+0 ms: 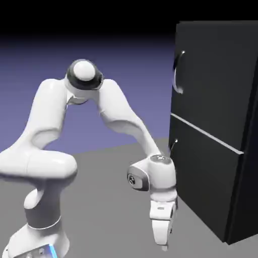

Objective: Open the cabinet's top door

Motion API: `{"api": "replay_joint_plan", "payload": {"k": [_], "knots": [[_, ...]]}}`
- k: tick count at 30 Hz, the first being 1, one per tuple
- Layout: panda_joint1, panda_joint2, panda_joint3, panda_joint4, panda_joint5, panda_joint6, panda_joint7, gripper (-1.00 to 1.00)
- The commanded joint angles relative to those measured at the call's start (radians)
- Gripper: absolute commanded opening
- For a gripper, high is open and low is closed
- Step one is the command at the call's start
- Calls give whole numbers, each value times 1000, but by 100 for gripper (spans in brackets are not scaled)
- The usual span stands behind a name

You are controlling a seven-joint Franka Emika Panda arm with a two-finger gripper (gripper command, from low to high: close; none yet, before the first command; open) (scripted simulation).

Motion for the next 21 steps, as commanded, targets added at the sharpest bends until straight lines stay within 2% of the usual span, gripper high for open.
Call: {"api": "replay_joint_plan", "payload": {"k": [1,21], "knots": [[28,36,-32,6,34,-10,-12,100],[597,761,-642,135,722,-203,-249,100]]}}
